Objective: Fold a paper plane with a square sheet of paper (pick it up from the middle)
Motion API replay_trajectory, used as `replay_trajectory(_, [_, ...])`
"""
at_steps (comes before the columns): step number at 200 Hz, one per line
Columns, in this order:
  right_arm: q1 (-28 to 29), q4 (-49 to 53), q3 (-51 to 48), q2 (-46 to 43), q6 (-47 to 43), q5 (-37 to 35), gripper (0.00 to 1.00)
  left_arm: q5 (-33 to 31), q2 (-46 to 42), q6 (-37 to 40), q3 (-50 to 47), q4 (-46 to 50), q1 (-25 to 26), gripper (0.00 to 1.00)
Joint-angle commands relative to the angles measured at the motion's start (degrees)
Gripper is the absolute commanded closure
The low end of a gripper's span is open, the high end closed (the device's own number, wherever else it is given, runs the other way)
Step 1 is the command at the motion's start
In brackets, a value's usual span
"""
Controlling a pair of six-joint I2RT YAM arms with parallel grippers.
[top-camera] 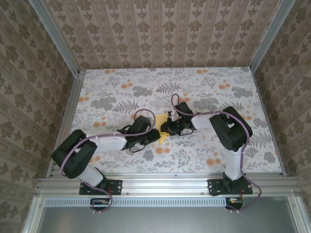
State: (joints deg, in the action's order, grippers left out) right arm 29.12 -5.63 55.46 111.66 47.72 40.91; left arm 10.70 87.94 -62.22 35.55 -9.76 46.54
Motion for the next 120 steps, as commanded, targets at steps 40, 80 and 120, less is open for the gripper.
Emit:
replay_trajectory(40, [0.4, 2.0, 0.7, 0.9, -0.1, -1.1, 0.84, 1.5, 3.4, -1.4, 1.6, -1.8, 0.9, 0.71])
replay_trajectory(80, [0.4, 2.1, 0.7, 0.9, -0.2, -1.2, 0.84, 1.5, 3.1, -1.8, 1.3, -2.7, 1.0, 0.74])
replay_trajectory(120, [0.5, 2.1, 0.9, 0.9, -0.2, -1.2, 0.84, 2.1, 4.1, -2.0, 1.3, -3.6, 1.0, 0.74])
